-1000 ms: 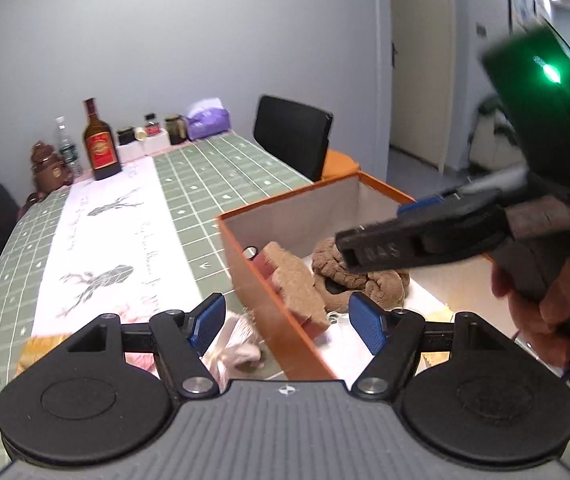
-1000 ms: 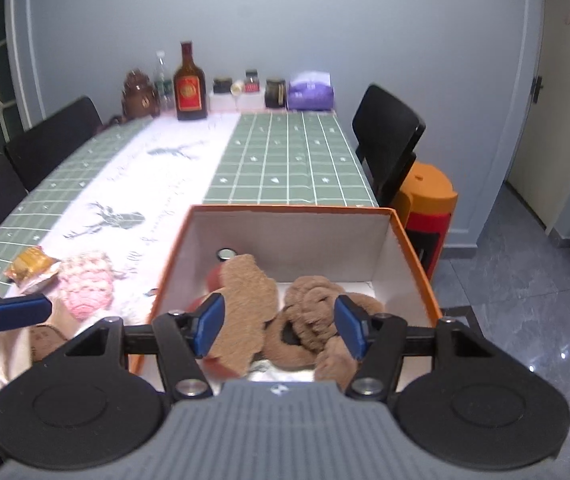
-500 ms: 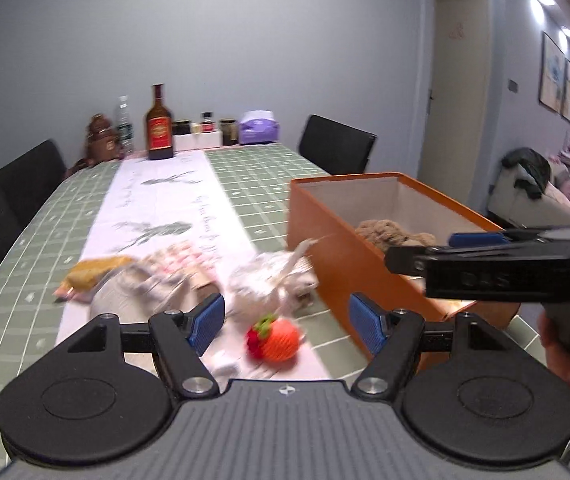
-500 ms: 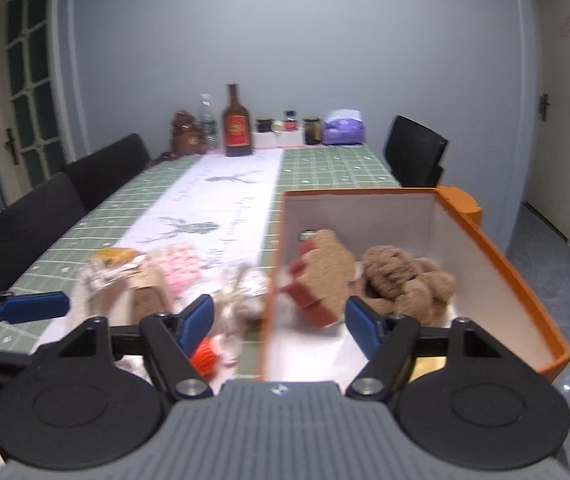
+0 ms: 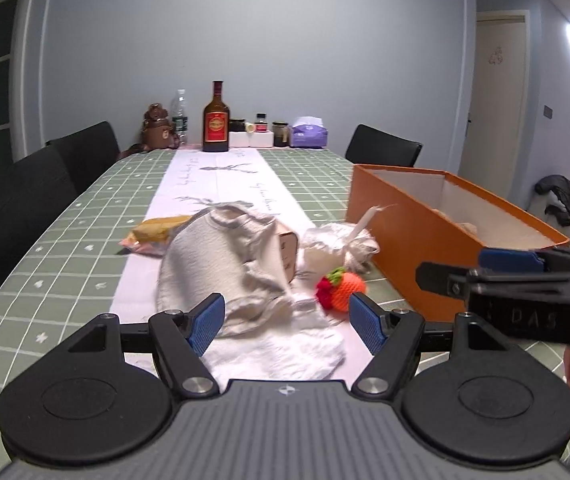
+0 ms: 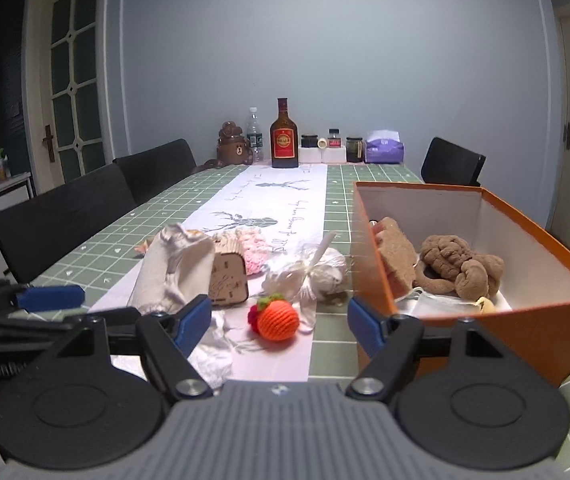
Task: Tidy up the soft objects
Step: 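Move both tools back toward the red knitted strawberry and towel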
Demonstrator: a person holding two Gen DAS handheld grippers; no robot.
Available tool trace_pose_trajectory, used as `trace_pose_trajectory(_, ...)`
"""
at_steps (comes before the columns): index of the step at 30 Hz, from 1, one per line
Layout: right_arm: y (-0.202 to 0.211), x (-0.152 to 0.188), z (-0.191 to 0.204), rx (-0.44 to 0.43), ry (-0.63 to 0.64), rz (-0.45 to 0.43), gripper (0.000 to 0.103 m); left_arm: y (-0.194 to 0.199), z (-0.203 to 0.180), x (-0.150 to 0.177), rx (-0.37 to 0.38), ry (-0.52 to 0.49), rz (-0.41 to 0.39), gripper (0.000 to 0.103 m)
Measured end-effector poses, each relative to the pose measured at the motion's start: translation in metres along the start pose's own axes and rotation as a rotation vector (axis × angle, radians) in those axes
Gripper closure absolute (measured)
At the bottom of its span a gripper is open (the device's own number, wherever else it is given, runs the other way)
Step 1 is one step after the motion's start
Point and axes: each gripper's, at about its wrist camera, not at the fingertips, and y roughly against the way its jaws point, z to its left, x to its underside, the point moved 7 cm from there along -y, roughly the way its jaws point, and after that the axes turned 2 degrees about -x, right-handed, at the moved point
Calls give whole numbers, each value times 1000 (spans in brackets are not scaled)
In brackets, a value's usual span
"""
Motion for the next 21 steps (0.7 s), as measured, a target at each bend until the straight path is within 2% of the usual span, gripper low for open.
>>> trace_pose_trajectory(7, -9, 22, 13, 28, 39, 26, 27, 0, 25, 14, -42, 48, 3, 22)
trace_pose_trajectory(18, -39, 34, 30, 21, 80, 109, 27, -14, 41, 22, -50, 50, 41, 23)
trace_pose_trajectory(21, -46, 34, 32, 17, 95, 134, 27, -21, 44, 23, -31, 57, 68, 23)
